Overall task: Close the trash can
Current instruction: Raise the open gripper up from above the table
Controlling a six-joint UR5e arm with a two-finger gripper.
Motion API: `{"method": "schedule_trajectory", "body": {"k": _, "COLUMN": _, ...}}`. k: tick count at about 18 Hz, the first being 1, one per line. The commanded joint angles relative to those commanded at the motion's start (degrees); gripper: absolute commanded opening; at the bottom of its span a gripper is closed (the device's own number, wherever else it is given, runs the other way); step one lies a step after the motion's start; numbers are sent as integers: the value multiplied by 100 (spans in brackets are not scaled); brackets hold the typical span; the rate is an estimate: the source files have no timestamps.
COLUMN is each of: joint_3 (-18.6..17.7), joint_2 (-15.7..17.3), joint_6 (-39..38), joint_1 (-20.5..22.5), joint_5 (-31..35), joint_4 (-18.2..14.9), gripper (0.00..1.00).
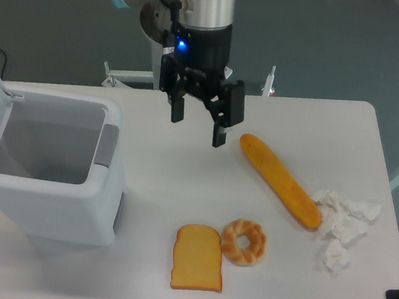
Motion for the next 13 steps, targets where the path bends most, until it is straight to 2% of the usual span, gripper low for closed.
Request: {"method": "schedule_trajectory", "body": {"k": 13, "joint_3": 18, "joint_2": 44, "joint_6": 9, "joint_1": 0, "joint_5": -123, "joint_4": 141, "gripper": 100}}
